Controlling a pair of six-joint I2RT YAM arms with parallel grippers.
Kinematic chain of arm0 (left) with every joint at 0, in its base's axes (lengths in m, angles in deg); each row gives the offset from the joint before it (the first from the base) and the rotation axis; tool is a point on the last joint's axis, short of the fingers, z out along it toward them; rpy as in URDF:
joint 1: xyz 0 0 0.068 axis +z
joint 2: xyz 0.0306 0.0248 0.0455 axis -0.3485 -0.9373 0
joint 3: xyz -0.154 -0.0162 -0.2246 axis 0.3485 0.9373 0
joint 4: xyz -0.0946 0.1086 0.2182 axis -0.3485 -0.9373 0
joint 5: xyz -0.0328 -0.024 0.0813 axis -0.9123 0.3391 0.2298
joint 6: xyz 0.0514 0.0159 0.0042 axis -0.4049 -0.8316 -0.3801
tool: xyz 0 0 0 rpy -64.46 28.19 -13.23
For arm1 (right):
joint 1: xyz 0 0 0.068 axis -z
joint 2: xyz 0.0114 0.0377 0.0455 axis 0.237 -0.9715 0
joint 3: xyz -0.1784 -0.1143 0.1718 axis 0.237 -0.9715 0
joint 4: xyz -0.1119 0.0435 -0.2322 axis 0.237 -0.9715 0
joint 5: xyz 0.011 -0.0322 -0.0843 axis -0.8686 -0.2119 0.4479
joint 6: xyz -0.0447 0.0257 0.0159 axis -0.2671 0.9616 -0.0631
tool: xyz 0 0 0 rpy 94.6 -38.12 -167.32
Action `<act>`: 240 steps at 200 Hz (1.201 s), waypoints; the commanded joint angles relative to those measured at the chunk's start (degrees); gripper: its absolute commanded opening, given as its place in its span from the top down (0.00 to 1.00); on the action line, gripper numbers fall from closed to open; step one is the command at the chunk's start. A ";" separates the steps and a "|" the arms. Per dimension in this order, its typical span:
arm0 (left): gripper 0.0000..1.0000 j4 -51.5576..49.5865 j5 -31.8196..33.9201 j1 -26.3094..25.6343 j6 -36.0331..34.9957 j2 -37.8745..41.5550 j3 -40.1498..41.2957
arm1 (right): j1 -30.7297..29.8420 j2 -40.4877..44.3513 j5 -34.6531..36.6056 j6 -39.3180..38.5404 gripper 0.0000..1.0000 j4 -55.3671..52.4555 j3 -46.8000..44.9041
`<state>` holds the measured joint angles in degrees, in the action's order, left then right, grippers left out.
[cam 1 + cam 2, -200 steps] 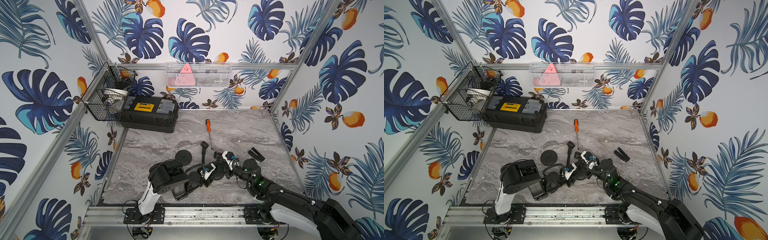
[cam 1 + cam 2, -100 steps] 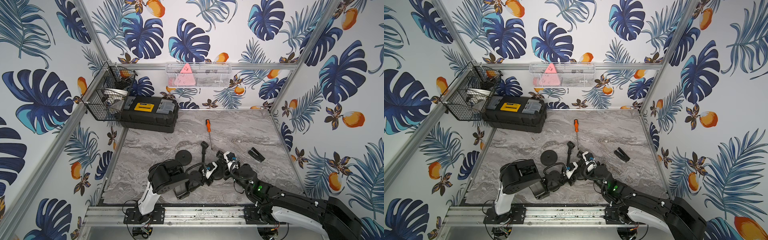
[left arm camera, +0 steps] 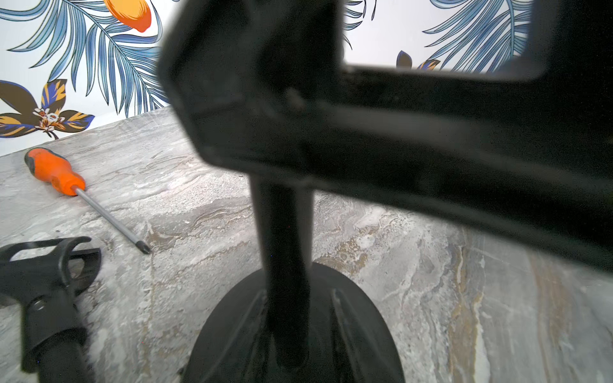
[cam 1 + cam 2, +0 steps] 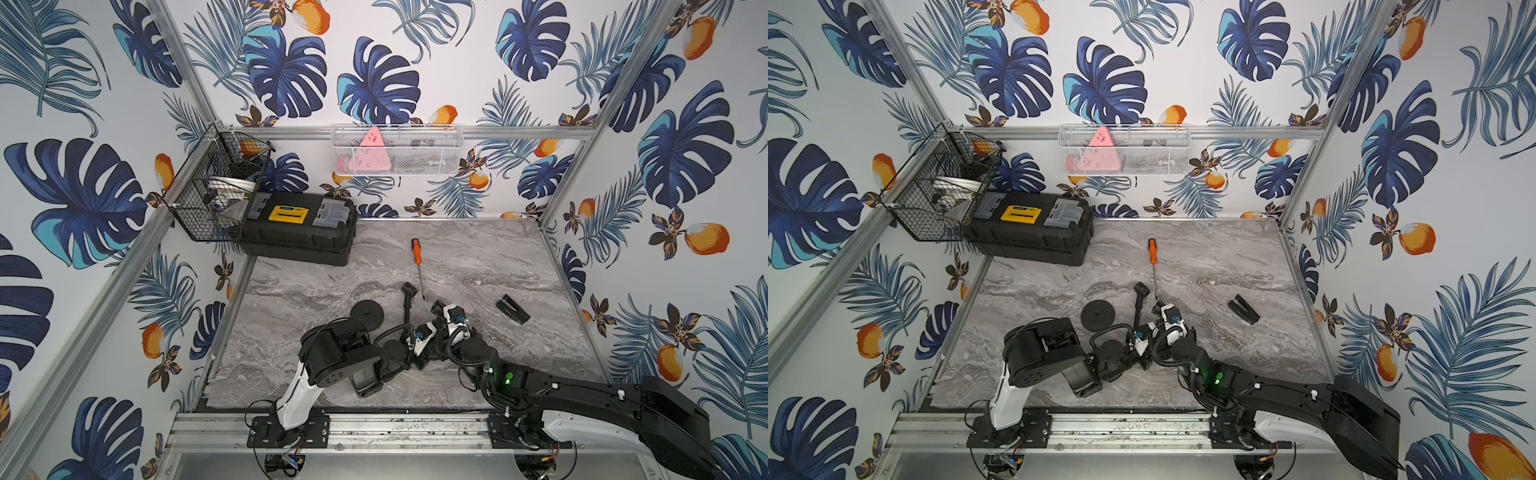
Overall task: Assemble a microphone stand
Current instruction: Screw the microphone stand pole into the microphone stand base.
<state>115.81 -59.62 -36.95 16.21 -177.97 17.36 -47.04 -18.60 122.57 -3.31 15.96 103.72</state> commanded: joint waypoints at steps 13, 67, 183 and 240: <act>0.73 2.14 0.42 0.02 -0.27 -0.36 -0.72 | -0.07 2.02 1.53 0.21 1.00 -4.99 -0.52; 0.73 2.14 0.36 0.07 -0.41 -1.65 -1.69 | 0.02 5.14 -0.46 -1.22 1.00 -4.46 -2.09; 0.74 2.14 0.16 0.21 -0.93 -2.07 -2.94 | 0.02 2.50 -5.95 -0.50 1.00 -3.33 -0.09; 0.78 2.18 0.51 0.24 -1.59 -1.92 -1.41 | 0.32 5.38 -7.93 -4.42 0.31 -3.99 -0.91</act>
<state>116.79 -59.46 -36.80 15.97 -179.91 15.50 -46.58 -14.80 121.66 -4.76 13.45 103.19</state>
